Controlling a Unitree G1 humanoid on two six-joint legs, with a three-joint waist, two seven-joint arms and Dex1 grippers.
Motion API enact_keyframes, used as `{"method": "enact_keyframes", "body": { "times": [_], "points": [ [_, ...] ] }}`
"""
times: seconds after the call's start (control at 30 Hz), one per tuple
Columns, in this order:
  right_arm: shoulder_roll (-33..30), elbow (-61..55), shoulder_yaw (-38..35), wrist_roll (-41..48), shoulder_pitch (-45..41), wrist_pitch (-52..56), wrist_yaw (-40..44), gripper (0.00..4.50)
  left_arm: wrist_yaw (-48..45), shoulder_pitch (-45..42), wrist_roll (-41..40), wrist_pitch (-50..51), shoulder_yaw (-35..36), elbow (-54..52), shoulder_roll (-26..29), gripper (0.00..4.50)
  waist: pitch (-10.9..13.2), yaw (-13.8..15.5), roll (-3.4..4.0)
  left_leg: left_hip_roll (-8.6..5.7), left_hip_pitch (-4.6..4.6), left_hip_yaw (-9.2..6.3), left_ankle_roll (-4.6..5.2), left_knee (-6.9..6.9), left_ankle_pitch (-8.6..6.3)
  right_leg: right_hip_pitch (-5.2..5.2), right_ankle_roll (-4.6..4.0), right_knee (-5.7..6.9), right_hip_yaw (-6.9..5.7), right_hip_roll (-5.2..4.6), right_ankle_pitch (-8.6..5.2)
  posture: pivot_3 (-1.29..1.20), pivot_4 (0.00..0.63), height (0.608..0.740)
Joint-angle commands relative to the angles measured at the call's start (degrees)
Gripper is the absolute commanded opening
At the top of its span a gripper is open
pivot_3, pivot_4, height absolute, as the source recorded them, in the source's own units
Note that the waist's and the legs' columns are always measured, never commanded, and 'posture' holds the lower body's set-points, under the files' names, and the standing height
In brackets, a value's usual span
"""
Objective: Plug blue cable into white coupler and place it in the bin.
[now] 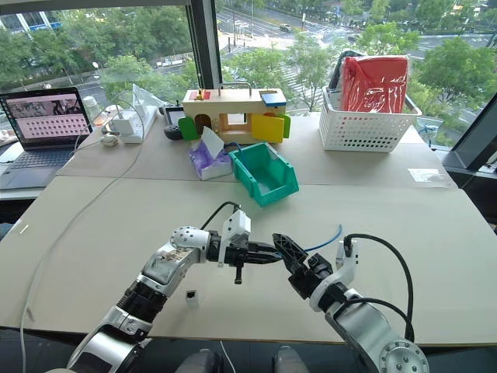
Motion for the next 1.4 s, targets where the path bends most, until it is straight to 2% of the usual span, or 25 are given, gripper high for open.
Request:
{"method": "enact_keyframes", "body": {
  "times": [0.03,0.1,0.2,0.23,0.27,0.33,0.4,0.53,0.7,0.73,0.83,0.97,1.03,1.2,1.3,1.4],
  "points": [
    [-1.14,-3.24,1.15,1.57,-0.02,-2.42,1.43,2.33,0.0,-1.08,0.29,-1.4,-0.12,-0.66,-0.18,0.07,0.0,0.0,0.0,0.0,0.0,0.0,0.0,0.0,0.0,0.0,0.0,0.0,0.0,-0.01,0.0,0.0,0.15,0.715],
    [-1.83,-3.42,1.56,1.78,-0.08,-3.19,1.65,1.76,-0.09,-1.23,0.28,-1.63,-0.18,-0.39,-0.17,0.07,0.0,0.01,0.0,0.0,0.0,0.0,0.0,0.0,0.0,0.0,0.0,-0.01,0.0,-0.01,0.0,0.0,0.15,0.715],
    [-2.77,-3.3,2.18,1.99,-0.19,-4.22,1.87,0.71,-0.14,-1.52,0.23,-1.75,-0.17,0.04,-0.27,0.07,0.0,0.01,0.0,0.0,0.0,0.01,0.0,0.0,0.0,0.0,0.01,-0.01,0.0,0.0,0.0,0.0,0.15,0.715],
    [-3.02,-3.27,2.39,1.99,-0.23,-4.55,1.94,0.25,-0.05,-1.54,-0.39,-1.03,0.2,-0.05,-0.5,0.07,0.0,0.01,0.0,0.0,0.0,0.01,0.0,0.0,0.0,0.0,0.0,-0.01,0.01,0.0,0.01,0.0,0.15,0.715],
    [-3.23,-3.28,2.58,1.97,-0.25,-4.88,2.04,0.04,0.31,-1.66,-1.83,0.6,1.23,-0.12,-1.05,0.07,0.0,0.01,0.0,0.0,0.0,0.01,0.0,0.0,0.0,0.01,0.0,-0.01,0.01,0.0,0.01,0.0,0.15,0.715],
    [-3.6,-3.19,2.83,1.98,-0.36,-5.45,2.17,0.04,0.7,-2.1,-4.24,4.1,2.89,-0.23,-1.77,0.07,0.0,0.01,0.0,-0.01,-0.01,0.01,0.0,0.0,0.0,0.0,0.01,-0.01,0.01,0.0,0.0,0.0,0.15,0.715],
    [-3.74,-3.25,2.99,1.79,-0.28,-6.05,2.33,0.0,-0.27,-2.16,-5.26,5.75,3.29,-0.62,-1.25,1.08,0.0,0.01,0.0,0.0,-0.01,0.01,0.0,0.0,0.0,0.0,0.01,-0.01,0.01,0.0,0.01,0.0,0.15,0.715],
    [-3.55,-3.44,2.96,1.11,-0.17,-7.67,2.9,0.0,-3.61,-2.72,-6.55,7.28,3.49,-1.16,1.21,2.33,0.0,-0.07,0.0,0.01,0.0,0.0,0.01,0.0,0.0,-0.01,0.01,-0.01,0.0,0.01,0.01,0.0,0.15,0.715],
    [-3.23,-3.48,2.86,-0.39,-0.04,-9.92,3.87,0.0,-7.8,-5.51,-6.71,4.82,6.51,1.15,6.81,4.3,0.0,0.02,0.0,0.0,0.0,0.01,0.01,0.0,0.0,0.0,0.0,-0.01,0.0,0.01,0.01,0.0,0.15,0.715],
    [-3.25,-3.51,3.0,-0.45,-0.01,-10.17,3.99,0.0,-8.59,-6.17,-7.21,4.6,7.82,1.68,8.24,4.46,0.0,-0.05,0.0,0.01,0.0,0.01,0.01,0.0,0.0,0.0,0.0,-0.02,0.0,0.01,0.01,0.0,0.15,0.715],
    [-3.23,-3.46,3.41,-0.31,-0.06,-10.61,4.29,0.0,-11.08,-7.15,-10.99,7.56,12.1,1.93,12.06,4.46,0.0,-0.23,0.0,0.05,0.0,0.02,0.01,-0.03,0.0,-0.04,-0.02,-0.01,0.0,0.03,0.01,0.0,0.15,0.715],
    [-3.53,-2.64,4.43,0.3,-0.64,-10.35,4.61,0.0,-14.41,-4.12,-19.26,15.6,19.75,-4.91,20.34,4.46,0.02,-0.27,-0.03,0.07,0.0,0.0,0.01,-0.1,0.0,-0.06,-0.04,-0.03,-0.02,0.03,0.0,0.0,0.15,0.715],
    [-3.81,-2.24,4.63,0.64,-0.92,-10.19,4.83,0.0,-14.68,-2.3,-21.65,17.44,21.57,-7.72,22.59,4.46,0.02,-0.33,-0.03,0.14,0.0,0.01,0.01,-0.15,-0.01,-0.09,-0.19,-0.04,-0.01,0.0,0.06,0.0,0.15,0.715],
    [-5.1,0.34,5.94,2.63,-3.19,-8.57,5.69,0.0,-15.81,12.14,-23.07,15.49,26.99,-17.78,29.51,4.46,0.02,-0.22,-0.03,0.16,0.05,0.05,0.01,-0.19,-0.01,-0.06,-0.3,-0.06,0.01,-0.13,0.1,0.0,0.15,0.715],
    [-5.93,1.4,6.65,3.86,-4.16,-7.8,6.01,0.0,-14.27,20.24,-24.54,14.16,30.8,-22.03,29.92,4.46,0.03,-0.14,-0.04,0.18,0.04,0.05,0.01,-0.2,-0.01,-0.09,-0.45,-0.06,-0.01,-0.15,0.18,0.0,0.15,0.715],
    [-6.61,2.26,7.06,4.89,-4.9,-7.17,6.15,0.0,-12.99,29.09,-22.01,8.66,32.17,-26.01,29.06,4.46,0.02,0.21,-0.04,0.18,0.05,0.05,0.01,-0.2,-0.01,-0.07,-0.48,-0.06,-0.03,-0.2,0.17,0.0,0.15,0.715]
  ]
}}
